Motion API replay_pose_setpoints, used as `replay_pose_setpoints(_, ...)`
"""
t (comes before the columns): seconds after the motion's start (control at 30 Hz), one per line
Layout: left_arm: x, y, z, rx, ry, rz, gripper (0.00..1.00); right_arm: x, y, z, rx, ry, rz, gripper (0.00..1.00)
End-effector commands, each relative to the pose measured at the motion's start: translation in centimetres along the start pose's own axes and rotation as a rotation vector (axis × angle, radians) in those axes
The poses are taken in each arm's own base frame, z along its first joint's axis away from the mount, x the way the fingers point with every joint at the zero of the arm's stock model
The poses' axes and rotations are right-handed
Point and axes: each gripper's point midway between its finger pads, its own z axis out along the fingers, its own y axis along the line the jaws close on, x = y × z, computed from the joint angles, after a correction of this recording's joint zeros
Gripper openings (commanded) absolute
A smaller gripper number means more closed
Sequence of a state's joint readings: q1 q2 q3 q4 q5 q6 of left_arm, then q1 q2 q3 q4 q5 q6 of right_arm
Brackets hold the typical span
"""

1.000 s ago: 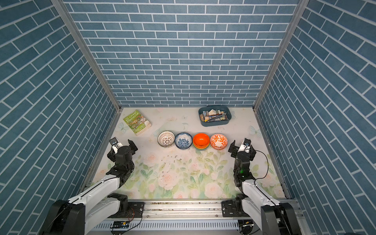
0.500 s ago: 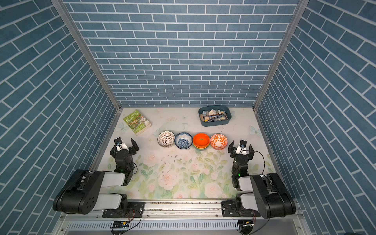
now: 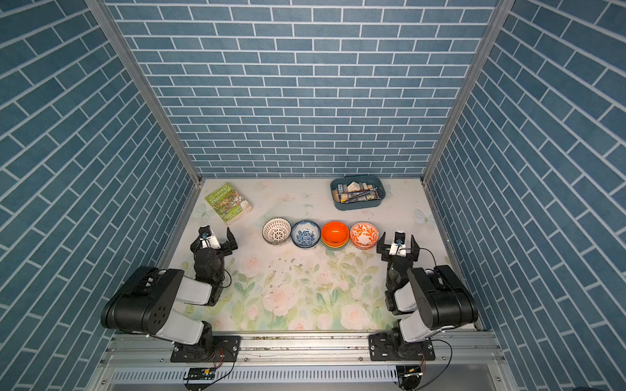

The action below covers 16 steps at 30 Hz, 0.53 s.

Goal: Stack the bowls
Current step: Reset both arms

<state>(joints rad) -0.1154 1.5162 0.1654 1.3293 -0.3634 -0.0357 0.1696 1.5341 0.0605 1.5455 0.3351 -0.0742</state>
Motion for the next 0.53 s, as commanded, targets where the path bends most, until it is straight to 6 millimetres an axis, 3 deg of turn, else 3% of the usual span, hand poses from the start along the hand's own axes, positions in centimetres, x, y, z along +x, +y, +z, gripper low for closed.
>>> replay_pose_setpoints(0.0, -0.99, -0.12, 0.29, 0.008, -0.031, -0.003, 1.00, -1.28, 0.27, 0.21, -0.013, -0.052, -0.002, 1.00)
replay_pose_setpoints(0.5, -0.92, -0.12, 0.37, 0.008, -0.028, -0.002, 1.00, -1.32, 0.22, 0.14, -0.012, -0.054, 0.000, 1.00)
